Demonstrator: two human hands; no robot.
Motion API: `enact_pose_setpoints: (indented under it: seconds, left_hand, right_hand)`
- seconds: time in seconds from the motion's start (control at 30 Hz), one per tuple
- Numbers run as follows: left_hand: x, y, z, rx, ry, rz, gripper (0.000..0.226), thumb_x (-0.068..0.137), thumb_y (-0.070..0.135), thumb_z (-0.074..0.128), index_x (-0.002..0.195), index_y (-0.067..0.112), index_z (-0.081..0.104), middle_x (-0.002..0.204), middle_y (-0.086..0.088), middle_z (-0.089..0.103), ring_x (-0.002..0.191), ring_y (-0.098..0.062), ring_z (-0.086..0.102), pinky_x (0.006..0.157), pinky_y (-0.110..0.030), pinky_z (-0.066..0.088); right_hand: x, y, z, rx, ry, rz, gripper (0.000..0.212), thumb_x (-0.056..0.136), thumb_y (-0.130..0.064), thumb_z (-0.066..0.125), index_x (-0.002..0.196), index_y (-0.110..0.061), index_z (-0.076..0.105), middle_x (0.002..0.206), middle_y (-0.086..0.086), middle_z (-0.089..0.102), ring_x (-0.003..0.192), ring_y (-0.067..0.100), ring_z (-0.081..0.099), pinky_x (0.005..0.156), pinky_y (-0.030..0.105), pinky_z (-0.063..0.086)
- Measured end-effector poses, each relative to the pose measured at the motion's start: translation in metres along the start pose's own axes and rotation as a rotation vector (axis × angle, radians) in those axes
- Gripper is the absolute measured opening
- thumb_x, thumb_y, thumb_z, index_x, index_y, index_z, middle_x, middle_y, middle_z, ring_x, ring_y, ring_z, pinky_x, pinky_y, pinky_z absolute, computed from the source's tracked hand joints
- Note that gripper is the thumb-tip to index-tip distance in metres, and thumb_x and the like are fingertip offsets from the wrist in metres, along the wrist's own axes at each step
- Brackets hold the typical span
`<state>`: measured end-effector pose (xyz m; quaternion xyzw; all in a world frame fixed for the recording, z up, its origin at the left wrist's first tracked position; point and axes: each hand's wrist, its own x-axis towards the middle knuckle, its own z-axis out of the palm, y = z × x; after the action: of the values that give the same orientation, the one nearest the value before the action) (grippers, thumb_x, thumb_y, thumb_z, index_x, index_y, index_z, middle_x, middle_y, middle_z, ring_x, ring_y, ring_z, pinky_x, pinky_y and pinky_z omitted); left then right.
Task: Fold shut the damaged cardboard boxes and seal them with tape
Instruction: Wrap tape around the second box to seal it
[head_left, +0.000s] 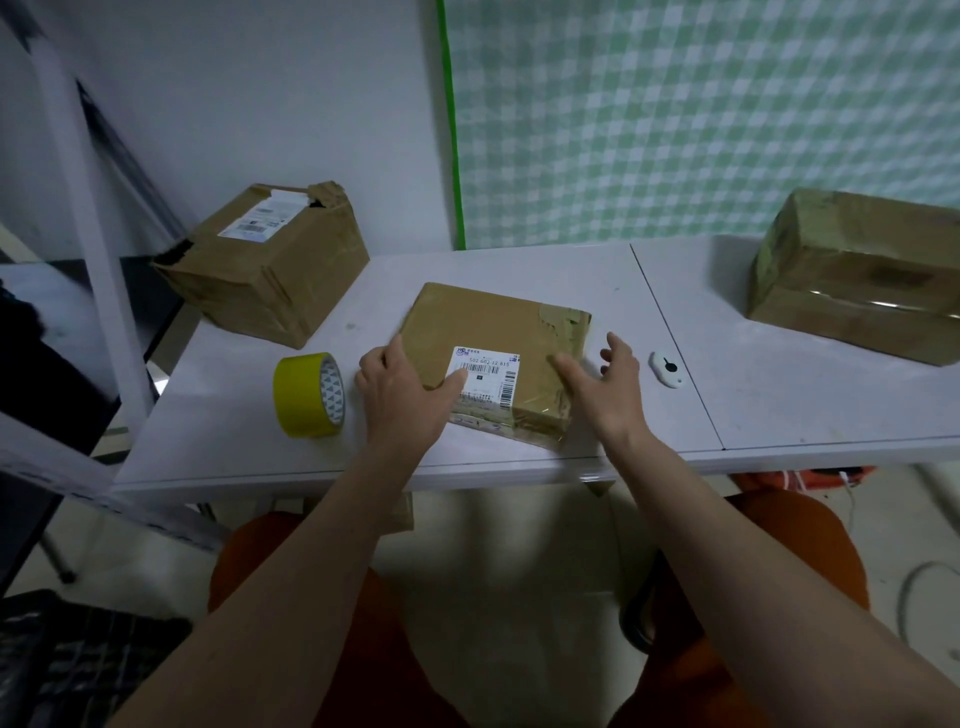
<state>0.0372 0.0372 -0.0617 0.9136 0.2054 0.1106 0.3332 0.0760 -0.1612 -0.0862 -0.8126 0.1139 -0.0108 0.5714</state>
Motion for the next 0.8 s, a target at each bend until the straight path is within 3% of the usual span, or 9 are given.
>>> enact_pose_setpoints:
  seconds: [0.1,0.17,0.2,0.23,0.37,0.47,0.57,0.67,0.8]
  left_hand:
    - [0.002,-0.001,-0.001,-0.012,0.001,-0.013,0.089,0.077,0.054,0.070,0.145,0.011,0.031,0.142,-0.014,0.033,0.130,-0.030,0.029,0.109,-0.042,0.028]
    - [0.004,-0.002,-0.002,-0.027,0.025,-0.039,0.088,0.080,0.058,0.064,0.145,0.010,0.030,0.143,-0.016,0.034,0.132,-0.031,0.030,0.110,-0.043,0.027]
    - [0.005,-0.002,-0.002,-0.042,0.041,-0.059,0.086,0.082,0.059,0.061,0.145,0.010,0.030,0.143,-0.016,0.035,0.133,-0.031,0.030,0.111,-0.045,0.027]
    - [0.007,-0.001,-0.002,-0.063,0.047,-0.083,0.083,0.084,0.058,0.059,0.145,0.010,0.031,0.144,-0.016,0.035,0.133,-0.031,0.031,0.111,-0.045,0.027]
    - [0.012,0.002,-0.002,-0.278,-0.045,-0.276,0.068,0.091,0.052,0.051,0.143,0.012,0.035,0.140,-0.011,0.045,0.121,-0.027,0.045,0.097,-0.038,0.037]
    - [0.014,0.000,-0.003,-0.372,-0.039,-0.325,0.055,0.093,0.045,0.051,0.136,0.012,0.043,0.128,-0.009,0.054,0.108,-0.024,0.051,0.087,-0.035,0.042]
    - [0.007,0.001,-0.006,-0.457,0.003,-0.347,0.045,0.094,0.038,0.054,0.130,0.012,0.047,0.115,-0.005,0.055,0.099,-0.021,0.050,0.080,-0.031,0.040]
    - [-0.003,0.009,-0.011,-0.574,0.029,-0.271,0.030,0.094,0.035,0.056,0.118,0.020,0.048,0.113,-0.001,0.055,0.097,-0.018,0.052,0.076,-0.028,0.041]
    - [-0.009,0.030,-0.023,-0.848,-0.002,-0.256,0.023,0.092,0.036,0.059,0.111,0.027,0.048,0.106,0.001,0.062,0.091,-0.015,0.061,0.071,-0.030,0.051]
  right_hand:
    - [0.007,-0.008,0.002,0.091,-0.067,0.048,0.066,0.084,-0.045,0.065,0.136,-0.013,0.041,0.129,0.006,0.052,0.116,0.022,0.053,0.101,0.045,0.045]
    - [0.008,-0.009,0.000,0.233,-0.028,0.129,0.039,0.090,-0.047,0.051,0.115,-0.016,0.055,0.113,0.003,0.059,0.107,0.023,0.059,0.098,0.047,0.047]
    - [0.007,-0.008,-0.002,0.300,0.009,0.171,0.035,0.092,-0.047,0.044,0.104,-0.016,0.057,0.107,0.002,0.060,0.106,0.025,0.059,0.098,0.049,0.046]
    - [0.006,-0.007,-0.002,0.334,0.024,0.200,0.037,0.092,-0.046,0.040,0.102,-0.015,0.058,0.105,0.002,0.060,0.107,0.027,0.058,0.100,0.050,0.045]
    - [-0.007,-0.004,0.000,0.318,-0.091,0.160,0.054,0.088,-0.050,0.049,0.131,-0.017,0.051,0.119,-0.002,0.060,0.107,0.017,0.059,0.101,0.044,0.045]
    - [-0.015,-0.008,0.002,0.306,-0.156,0.100,0.059,0.089,-0.034,0.063,0.139,-0.017,0.038,0.127,-0.001,0.050,0.107,0.014,0.057,0.095,0.035,0.049]
    - [-0.017,-0.006,0.005,0.277,-0.187,0.060,0.057,0.086,-0.021,0.067,0.136,-0.017,0.041,0.132,0.004,0.049,0.107,0.016,0.060,0.093,0.037,0.052]
    - [-0.013,-0.015,-0.003,0.406,-0.217,0.115,0.058,0.084,-0.032,0.068,0.134,-0.014,0.045,0.129,0.006,0.057,0.109,0.019,0.061,0.096,0.039,0.050]
    - [-0.003,-0.034,-0.024,0.502,-0.103,0.146,0.100,0.060,-0.065,0.065,0.142,-0.014,0.037,0.136,0.005,0.053,0.117,0.020,0.056,0.105,0.044,0.042]
